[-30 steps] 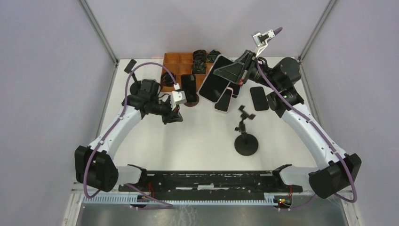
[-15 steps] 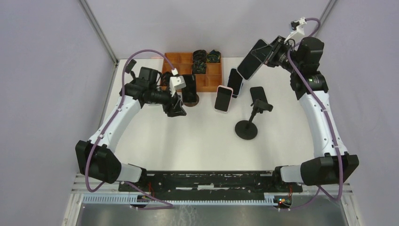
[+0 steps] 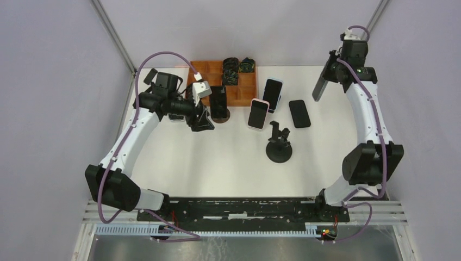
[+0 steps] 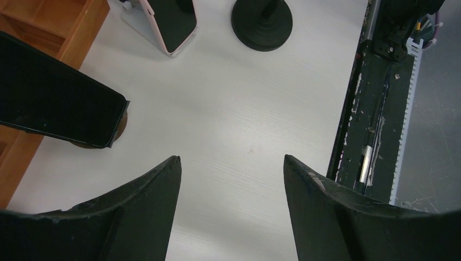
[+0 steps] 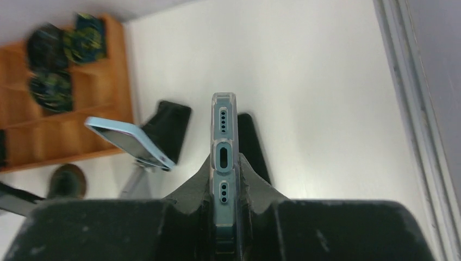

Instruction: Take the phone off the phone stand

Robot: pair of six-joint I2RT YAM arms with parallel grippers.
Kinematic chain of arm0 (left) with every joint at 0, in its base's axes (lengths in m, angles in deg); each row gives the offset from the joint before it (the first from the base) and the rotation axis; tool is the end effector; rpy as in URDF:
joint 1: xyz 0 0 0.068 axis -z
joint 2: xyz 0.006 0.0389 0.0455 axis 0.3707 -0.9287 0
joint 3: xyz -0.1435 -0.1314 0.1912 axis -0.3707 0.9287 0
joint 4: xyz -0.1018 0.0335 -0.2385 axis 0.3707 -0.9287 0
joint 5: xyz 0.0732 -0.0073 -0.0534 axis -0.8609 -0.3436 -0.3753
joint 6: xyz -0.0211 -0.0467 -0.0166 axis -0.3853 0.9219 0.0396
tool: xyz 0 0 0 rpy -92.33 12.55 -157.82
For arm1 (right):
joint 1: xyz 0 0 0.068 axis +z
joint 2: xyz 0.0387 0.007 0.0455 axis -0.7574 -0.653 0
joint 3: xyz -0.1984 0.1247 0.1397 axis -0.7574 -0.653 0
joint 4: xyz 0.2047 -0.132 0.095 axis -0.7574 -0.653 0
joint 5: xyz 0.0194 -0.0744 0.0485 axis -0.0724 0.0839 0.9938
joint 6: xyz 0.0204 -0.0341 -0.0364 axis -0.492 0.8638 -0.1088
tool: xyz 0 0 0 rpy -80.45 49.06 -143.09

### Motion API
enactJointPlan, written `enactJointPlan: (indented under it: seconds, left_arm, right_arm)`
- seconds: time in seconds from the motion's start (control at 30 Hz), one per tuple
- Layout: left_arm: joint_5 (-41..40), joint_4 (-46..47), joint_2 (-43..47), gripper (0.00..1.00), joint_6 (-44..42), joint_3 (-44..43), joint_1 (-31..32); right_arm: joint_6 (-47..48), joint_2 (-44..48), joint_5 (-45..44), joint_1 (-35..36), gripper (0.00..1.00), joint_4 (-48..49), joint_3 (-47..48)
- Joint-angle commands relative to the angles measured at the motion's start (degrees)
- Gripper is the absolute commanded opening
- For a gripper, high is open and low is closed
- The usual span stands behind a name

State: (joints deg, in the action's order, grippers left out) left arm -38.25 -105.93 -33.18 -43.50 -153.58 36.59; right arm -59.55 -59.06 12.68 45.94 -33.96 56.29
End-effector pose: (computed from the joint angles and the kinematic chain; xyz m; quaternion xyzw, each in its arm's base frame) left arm 0.2613 -0.0971 0.3449 0.4757 0.7319 -0.3431 0.3468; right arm 0.3565 -0.0195 0.4057 0.1516 0.8542 0.0751 0.4916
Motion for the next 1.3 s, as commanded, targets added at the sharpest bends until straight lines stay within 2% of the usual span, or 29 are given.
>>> enactJointPlan:
  seconds: [0.0,0.1,0.13,0.2,0.37,0.5,0.7,0.93,1.03,1.1,1.2,1.27]
  left_arm:
    - [3.41,-2.05,-0.67,0.75,1.34,-4.01,-0.59]
    - [3.91,-3.37,-1.29,0.75,0.07,-5.08,-0.72]
    - [4.14,-3.61,-1.47,0.75,-0.57,-5.19,-0.81]
    - [4.43,-3.73,-1.74,0.75,-1.20,-5.24,-1.01]
    - [6.27,-3.72,-3.26,0.74,-1.42,-5.22,-1.45]
    - [7.08,-3.86,-4.25,0.73,-1.42,-5.23,-1.56]
    - [7.20,-4.23,-4.03,0.73,-2.37,-5.12,-2.07]
    - [7.77,-4.52,-4.17,0.73,-2.87,-5.22,-2.76]
    - [7.72,-5.42,-4.26,0.73,-3.83,-5.43,-3.30]
    - [7.82,-6.16,-4.19,0.73,-4.57,-5.46,-3.84]
    - [8.11,-6.89,-4.08,0.73,-5.48,-5.20,-4.73]
    - [8.36,-6.93,-4.13,0.72,-5.76,-4.95,-5.05]
  right_arm:
    - [7.22,-6.76,-7.97,-0.05,0.00,-6.87,6.44]
    - [10.60,-12.40,-8.81,-0.01,0.01,-10.40,10.15]
    - [10.98,-13.11,-9.76,0.18,0.06,-10.30,9.65]
    - [11.82,-14.04,-12.30,0.67,0.08,-9.25,7.83]
    - [15.50,-18.74,-12.87,2.28,0.00,-8.03,4.54]
    - [17.38,-23.09,-15.42,3.01,0.00,-7.24,3.44]
    - [22.31,-24.47,-13.99,3.01,0.00,-1.96,-0.57]
    - [22.65,-31.34,-8.57,2.94,0.00,-4.45,3.33]
    - [22.55,-34.45,-9.78,2.90,0.00,-4.81,5.13]
    - [22.46,-35.54,-9.18,2.47,0.04,-4.75,5.72]
    - [22.31,-35.51,-7.91,1.82,0.23,-4.25,5.91]
    - [21.98,-34.29,-7.53,1.22,0.31,-2.52,4.52]
